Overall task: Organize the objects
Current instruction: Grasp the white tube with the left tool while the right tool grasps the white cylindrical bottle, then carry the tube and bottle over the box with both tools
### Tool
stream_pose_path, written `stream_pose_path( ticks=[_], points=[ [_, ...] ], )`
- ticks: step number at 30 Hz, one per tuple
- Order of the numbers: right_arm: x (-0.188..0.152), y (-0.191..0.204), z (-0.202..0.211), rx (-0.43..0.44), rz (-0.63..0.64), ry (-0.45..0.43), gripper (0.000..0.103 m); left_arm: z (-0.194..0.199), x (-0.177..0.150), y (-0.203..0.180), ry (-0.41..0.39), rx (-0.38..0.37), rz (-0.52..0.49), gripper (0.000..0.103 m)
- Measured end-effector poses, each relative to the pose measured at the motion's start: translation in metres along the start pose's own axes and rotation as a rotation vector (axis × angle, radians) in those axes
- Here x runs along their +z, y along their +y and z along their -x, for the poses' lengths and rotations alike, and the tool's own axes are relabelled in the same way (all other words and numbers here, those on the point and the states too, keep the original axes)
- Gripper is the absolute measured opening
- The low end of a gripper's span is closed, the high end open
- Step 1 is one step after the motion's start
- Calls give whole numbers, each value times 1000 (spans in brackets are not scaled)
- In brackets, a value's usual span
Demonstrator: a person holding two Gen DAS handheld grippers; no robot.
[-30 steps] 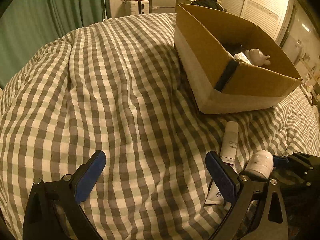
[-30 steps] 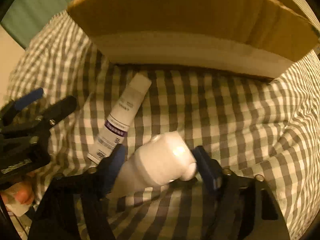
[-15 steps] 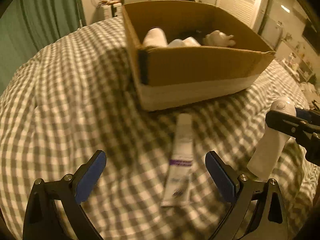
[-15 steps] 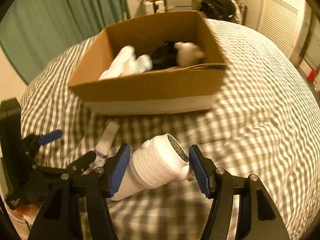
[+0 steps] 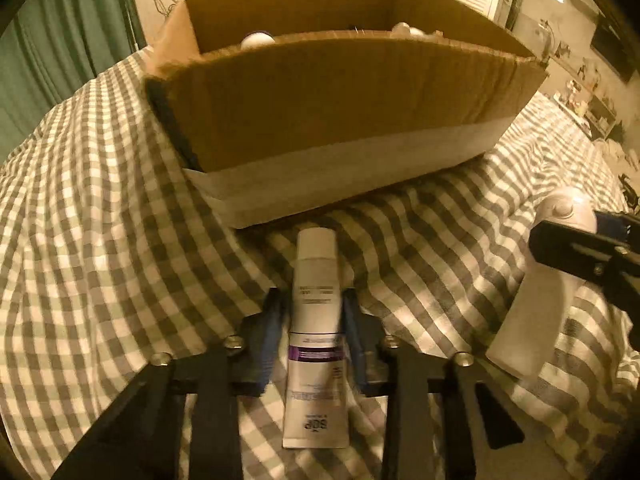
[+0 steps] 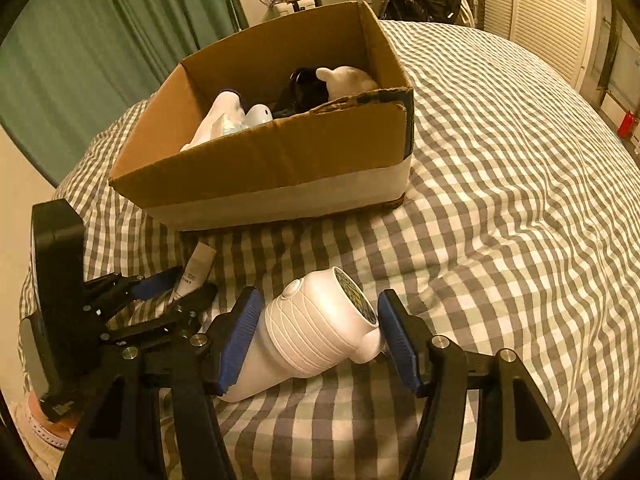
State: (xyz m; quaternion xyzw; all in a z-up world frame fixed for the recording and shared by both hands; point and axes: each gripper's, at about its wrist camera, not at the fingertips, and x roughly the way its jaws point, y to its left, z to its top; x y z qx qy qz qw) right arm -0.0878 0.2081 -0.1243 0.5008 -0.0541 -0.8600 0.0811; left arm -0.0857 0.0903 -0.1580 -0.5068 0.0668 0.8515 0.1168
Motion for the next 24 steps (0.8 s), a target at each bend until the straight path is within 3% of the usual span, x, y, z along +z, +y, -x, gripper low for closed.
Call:
stream_pose_path(
  ticks=[5,14,24],
  points=[
    [-1,3,8,2,8,-17,61,23,-4,9,-14,17,21,17],
    [-10,19,49,-3,29,-74,61,74,-21,18,-50,2,69,17],
    [-14,41,106,-12,69,-173,61,143,-2,1,-155,7,39,17]
  ],
)
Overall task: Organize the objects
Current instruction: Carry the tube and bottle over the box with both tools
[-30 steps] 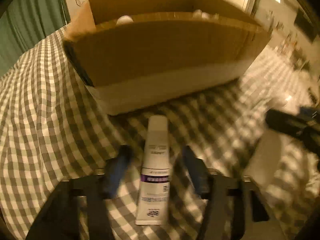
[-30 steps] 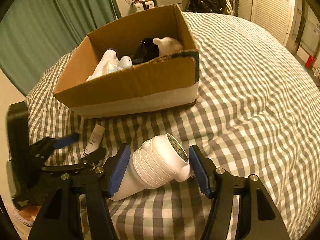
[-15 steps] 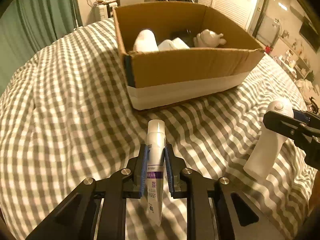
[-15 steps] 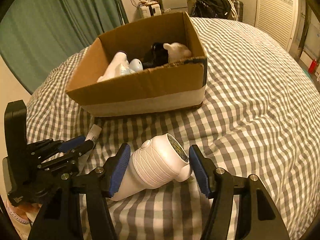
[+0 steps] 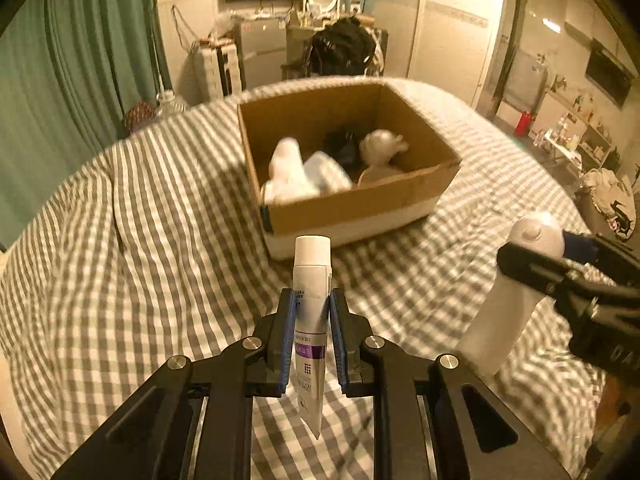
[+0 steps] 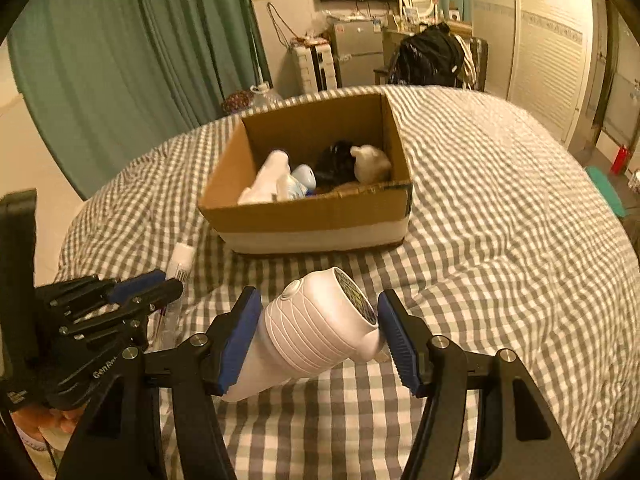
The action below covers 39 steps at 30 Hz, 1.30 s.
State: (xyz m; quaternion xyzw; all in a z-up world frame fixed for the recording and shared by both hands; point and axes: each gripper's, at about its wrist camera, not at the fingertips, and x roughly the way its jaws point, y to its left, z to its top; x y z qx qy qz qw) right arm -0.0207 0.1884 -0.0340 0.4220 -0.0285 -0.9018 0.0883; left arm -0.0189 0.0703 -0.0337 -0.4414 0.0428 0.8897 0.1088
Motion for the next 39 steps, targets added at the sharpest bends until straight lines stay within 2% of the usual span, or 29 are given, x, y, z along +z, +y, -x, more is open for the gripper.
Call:
stream_pose_path(
  ticks=[6,10,19,25,28,32,39],
  points=[
    [14,4,22,-17,33,-50,61,25,31,-7,-58,-18,3,17],
    [32,4,31,-25,50,-82,61,38,60,-11,-103,-3,-9,17],
    [98,0,32,-36,82,-149,61,32,124,-10,-159,1,-6,17],
    [140,0,8,-60,121,-159,61,1,162,-8,-173,-5,-40,17],
    [162,-4,-14,-104,141,-164,61,-21,175,-3,-159,0,-43,17],
    [182,-10,-50,-104,136,-130,61,-62,183,0,-116,5,-58,17],
    [175,-18,-113,-87,144,-46,61,-127,170,10,-24,11,-51,17]
  ],
)
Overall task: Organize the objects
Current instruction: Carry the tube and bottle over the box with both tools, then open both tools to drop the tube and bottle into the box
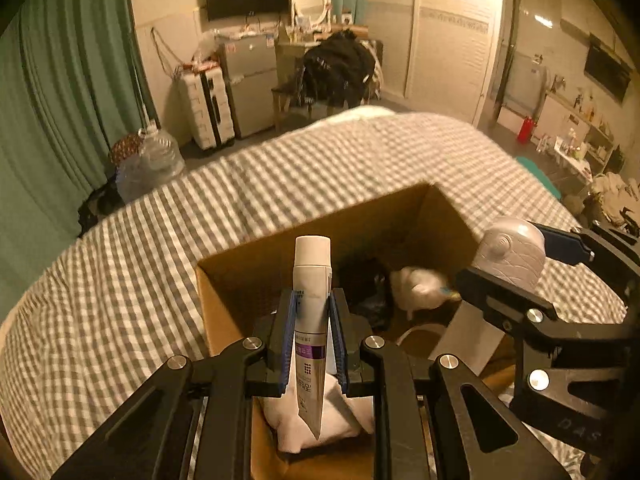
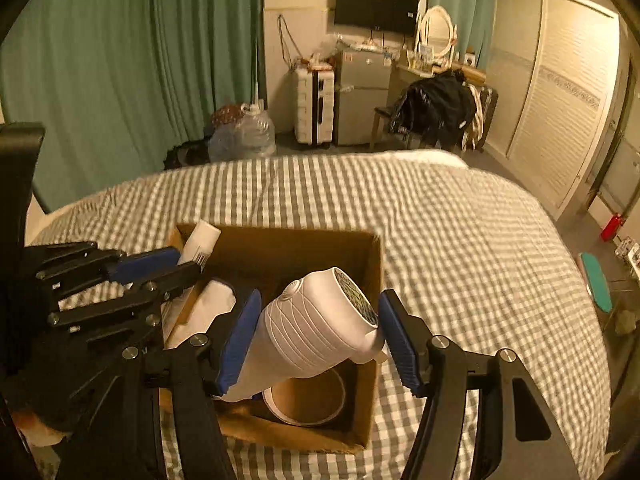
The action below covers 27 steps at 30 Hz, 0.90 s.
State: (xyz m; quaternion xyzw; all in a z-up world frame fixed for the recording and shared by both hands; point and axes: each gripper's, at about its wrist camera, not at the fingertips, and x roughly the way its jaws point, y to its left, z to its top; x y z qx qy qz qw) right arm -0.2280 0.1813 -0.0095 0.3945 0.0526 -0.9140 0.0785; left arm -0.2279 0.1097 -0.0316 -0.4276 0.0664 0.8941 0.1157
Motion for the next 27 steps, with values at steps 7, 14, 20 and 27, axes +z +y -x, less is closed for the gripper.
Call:
stream_pose_path(
  ticks=[7,14,20,27],
  points=[
    [-24,-1,-33,22,-6,52,61,-33,-20,4,59,-1,12,17],
    [-27,-2,-31,34,-32,51,61,-29,-22,-2,34,-3,0,18],
    [-12,-9,-8,58,-74,4,61,-7,-15,-2,13,5,9,21],
    [-1,-10,40,35,-76,-60,66,44,-4,4,-63,31,35,56]
  ],
)
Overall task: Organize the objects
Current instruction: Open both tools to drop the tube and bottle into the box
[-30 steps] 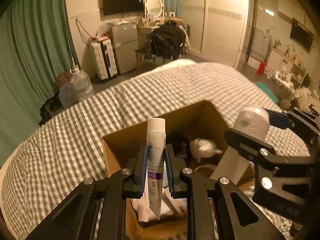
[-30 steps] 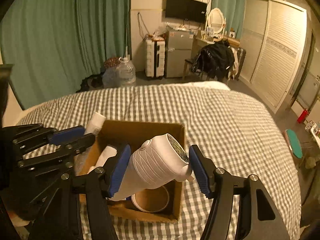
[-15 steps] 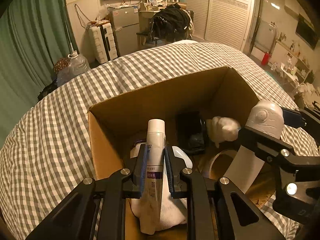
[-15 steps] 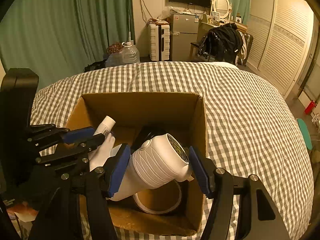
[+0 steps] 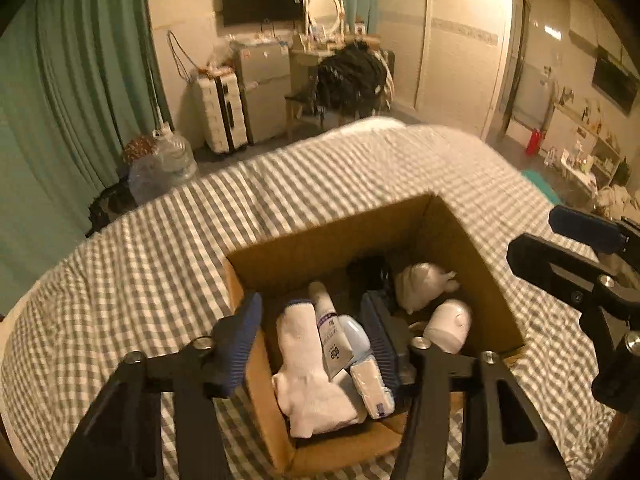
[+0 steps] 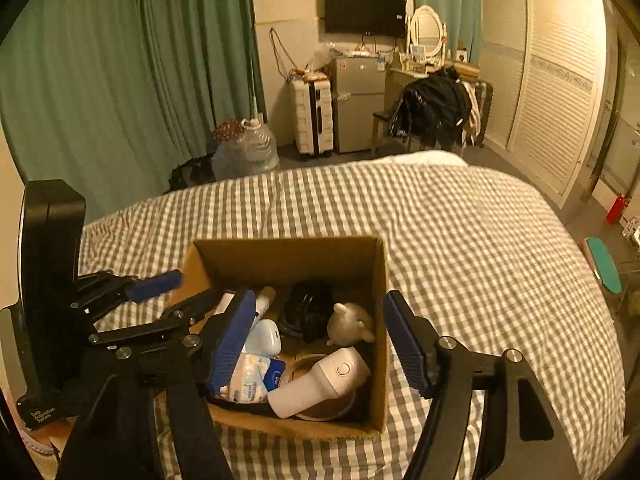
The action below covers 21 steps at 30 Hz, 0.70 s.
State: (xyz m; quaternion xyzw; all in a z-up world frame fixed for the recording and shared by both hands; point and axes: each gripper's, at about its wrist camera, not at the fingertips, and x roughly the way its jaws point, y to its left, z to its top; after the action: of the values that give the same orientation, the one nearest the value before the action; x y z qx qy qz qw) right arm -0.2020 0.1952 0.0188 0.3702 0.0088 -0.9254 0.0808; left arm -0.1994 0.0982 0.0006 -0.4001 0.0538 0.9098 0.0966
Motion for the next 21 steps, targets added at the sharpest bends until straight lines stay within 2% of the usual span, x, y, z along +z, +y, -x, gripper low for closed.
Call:
stream_pose_path(
  ticks=[3,5,8,10,12,16,19,21],
  points=[
    [8,3,24,-1,2,-30,70,26,5,-2,-30,6,1,58],
    [9,8,41,-8,2,-51,72,45,7,-4,-54,12,6,65],
    [13,9,68,-1,-9,-89,73,75,11,-6,-96,19,11,71],
    [16,9,88,4,-14,-116,80,90,11,-7,-116,26,10,74],
    [16,9,104,-1,-16,-144,81,108,11,-8,-144,39,10,80],
    [14,8,135,-5,-25,-189,85,140,9,-14,-190,57,9,82],
    [12,5,152,-15,-32,-212,93,163,7,-16,-237,87,12,94],
    [8,4,163,-25,-33,-240,96,181,3,-16,-285,108,11,96]
  ],
)
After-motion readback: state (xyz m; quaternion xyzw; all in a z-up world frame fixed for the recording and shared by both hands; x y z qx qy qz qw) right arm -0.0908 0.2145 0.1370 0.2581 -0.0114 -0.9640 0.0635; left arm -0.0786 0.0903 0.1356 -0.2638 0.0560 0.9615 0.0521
